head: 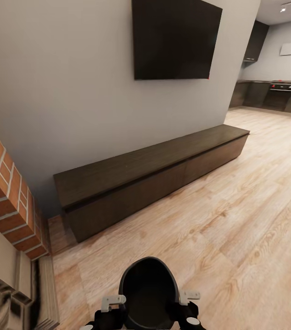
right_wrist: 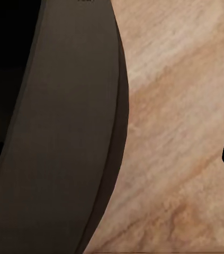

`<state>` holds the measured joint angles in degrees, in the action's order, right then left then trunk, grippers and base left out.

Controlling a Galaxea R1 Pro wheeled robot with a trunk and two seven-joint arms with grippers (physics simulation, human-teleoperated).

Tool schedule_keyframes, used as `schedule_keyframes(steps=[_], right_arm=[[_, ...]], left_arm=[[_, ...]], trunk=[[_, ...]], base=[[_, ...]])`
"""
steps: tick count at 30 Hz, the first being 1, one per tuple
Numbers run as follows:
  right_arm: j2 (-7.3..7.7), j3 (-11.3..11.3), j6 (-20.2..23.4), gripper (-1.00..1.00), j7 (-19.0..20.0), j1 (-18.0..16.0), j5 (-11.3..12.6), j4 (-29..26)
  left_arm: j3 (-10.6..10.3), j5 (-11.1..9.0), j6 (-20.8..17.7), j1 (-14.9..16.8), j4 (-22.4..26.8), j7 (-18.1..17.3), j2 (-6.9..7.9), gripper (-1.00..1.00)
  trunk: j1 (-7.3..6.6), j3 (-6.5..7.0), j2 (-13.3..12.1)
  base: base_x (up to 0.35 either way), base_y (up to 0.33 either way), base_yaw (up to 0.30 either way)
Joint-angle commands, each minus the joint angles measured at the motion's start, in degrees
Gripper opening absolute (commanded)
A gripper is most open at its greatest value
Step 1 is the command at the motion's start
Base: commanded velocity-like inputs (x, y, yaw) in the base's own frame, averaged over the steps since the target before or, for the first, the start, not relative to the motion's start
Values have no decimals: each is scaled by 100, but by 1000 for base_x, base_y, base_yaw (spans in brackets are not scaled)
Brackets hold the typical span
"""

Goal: Place each of the two pumpkins and all three candles from the living room inside a cabinet in the living room (use any cabinet), then make sure every cabinet is closed, and position the cauldron so it is next to a table in the living room.

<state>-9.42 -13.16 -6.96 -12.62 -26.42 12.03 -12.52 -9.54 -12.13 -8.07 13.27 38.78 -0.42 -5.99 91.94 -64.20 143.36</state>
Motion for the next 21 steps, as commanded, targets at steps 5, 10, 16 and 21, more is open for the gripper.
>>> schedule_keyframes(steps=[5,10,16,21], right_arm=[[2,-46,-25,100,-30,-2,64,4],[2,-46,-25,100,-30,-3,63,4],[2,-46,-25,100,-30,-4,63,4],[0,-46,-25,100,-30,-4,63,4]], left_arm=[[0,-44,-36,0,7,4,5,100],[9,-50,-44,0,14,11,6,100],[13,-52,-46,0,16,12,2,100],[13,-51,-46,0,16,10,4,100]], trunk=[[12,-116,8],[25,-227,15],[35,-315,21],[35,-315,21]], base=[[0,0,0],[0,0,0],[0,0,0],[0,0,0]])
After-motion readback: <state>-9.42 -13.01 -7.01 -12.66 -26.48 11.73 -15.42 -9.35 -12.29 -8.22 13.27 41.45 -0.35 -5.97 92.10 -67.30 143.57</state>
